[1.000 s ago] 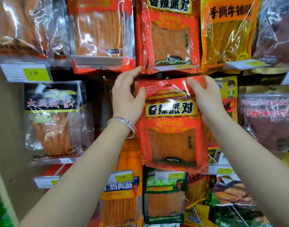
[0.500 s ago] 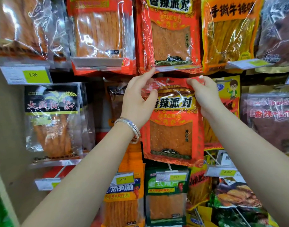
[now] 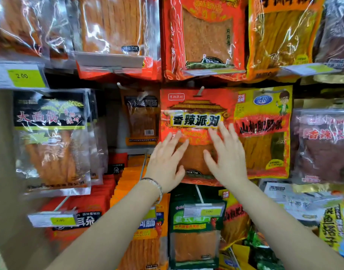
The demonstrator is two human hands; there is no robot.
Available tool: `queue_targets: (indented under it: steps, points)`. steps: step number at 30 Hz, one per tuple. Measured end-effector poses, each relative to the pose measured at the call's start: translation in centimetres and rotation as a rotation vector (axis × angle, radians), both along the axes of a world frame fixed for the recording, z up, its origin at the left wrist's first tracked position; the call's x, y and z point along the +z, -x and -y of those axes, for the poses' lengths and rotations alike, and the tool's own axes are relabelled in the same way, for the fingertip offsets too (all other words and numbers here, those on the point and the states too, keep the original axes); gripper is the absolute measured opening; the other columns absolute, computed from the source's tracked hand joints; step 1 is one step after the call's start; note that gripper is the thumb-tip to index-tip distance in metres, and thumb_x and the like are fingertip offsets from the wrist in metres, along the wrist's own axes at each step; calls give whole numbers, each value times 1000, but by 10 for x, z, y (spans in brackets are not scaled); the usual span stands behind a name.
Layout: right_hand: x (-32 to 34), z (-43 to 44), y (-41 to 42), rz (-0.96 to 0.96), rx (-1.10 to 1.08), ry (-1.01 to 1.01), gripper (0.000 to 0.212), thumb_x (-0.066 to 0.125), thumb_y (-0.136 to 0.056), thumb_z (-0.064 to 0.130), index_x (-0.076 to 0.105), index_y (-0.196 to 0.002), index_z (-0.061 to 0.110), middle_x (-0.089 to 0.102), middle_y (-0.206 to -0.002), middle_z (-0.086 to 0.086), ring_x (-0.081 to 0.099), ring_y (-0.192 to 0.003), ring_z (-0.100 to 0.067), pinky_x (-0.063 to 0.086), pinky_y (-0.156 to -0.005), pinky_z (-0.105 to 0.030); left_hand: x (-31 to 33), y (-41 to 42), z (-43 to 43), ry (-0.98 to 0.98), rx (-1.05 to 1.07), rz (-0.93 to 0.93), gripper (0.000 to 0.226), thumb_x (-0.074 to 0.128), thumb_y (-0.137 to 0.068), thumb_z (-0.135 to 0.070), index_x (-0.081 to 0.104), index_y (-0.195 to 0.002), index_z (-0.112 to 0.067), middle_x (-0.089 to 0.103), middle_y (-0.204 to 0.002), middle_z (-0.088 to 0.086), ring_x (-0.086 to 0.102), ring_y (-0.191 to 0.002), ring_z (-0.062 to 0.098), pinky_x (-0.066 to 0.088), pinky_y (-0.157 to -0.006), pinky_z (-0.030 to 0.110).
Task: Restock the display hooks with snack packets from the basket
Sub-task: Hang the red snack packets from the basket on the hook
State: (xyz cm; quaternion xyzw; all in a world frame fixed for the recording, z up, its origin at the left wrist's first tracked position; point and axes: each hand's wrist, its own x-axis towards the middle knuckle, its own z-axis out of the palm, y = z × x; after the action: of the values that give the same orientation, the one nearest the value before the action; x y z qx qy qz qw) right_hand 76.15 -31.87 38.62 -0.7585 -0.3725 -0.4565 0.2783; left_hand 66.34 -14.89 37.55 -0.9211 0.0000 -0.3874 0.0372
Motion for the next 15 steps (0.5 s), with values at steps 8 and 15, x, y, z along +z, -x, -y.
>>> queue_targets:
  steps: [8, 15]
  points:
    - [4, -36, -51, -186, -60, 288, 56, 42, -98, 30, 25, -150, 17, 13, -159, -11, 14, -146, -31, 25, -115, -47, 4, -37, -23, 138, 86, -117, 70, 53, -84, -34, 25, -147, -20, -6, -158, -5, -8, -144, 14, 26, -111, 42]
    - [22, -57, -63, -428, -47, 350, 55, 37, -100, 28, 18, -151, 20, 8, -160, -8, 15, -145, -30, 28, -110, -45, 22, -55, -35, 196, 96, -242, 70, 57, -84, -31, 28, -146, -14, -2, -159, -2, -7, -144, 16, 22, -112, 39]
